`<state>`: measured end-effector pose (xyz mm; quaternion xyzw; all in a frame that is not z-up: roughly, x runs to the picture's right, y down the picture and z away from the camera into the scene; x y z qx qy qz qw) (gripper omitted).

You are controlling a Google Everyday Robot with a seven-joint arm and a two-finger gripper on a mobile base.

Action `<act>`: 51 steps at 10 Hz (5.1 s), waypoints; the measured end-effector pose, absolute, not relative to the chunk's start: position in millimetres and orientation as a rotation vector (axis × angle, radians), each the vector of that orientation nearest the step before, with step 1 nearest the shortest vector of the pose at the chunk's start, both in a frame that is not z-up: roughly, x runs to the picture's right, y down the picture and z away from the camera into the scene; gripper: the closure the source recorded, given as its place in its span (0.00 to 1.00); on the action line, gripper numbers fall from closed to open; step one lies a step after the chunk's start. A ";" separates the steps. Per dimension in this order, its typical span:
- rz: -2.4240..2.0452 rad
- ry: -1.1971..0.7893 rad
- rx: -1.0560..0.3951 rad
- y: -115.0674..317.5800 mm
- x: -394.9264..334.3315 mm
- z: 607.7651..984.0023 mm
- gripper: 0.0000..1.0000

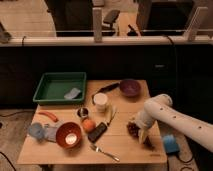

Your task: Place grapes in paper cup

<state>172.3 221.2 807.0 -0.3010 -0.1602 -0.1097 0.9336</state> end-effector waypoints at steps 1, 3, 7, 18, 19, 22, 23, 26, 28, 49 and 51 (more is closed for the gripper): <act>-0.223 -0.330 -0.617 220.5 171.0 808.7 0.32; -0.221 -0.334 -0.620 218.3 167.8 812.1 0.51; -0.214 -0.335 -0.629 218.3 165.9 818.8 0.89; -0.222 -0.344 -0.526 137.4 148.7 765.7 0.96; -0.224 -0.344 -0.518 129.8 145.3 764.0 0.96; -0.239 -0.352 -0.507 105.7 129.4 758.9 0.96; -0.241 -0.354 -0.506 98.3 126.2 756.1 0.96; -0.261 -0.367 -0.508 85.1 117.6 757.9 0.96; -0.272 -0.372 -0.506 75.4 113.1 755.8 0.96; -0.440 -0.428 -0.479 -3.9 48.8 772.7 0.96; -0.448 -0.430 -0.485 -7.0 45.1 778.9 0.96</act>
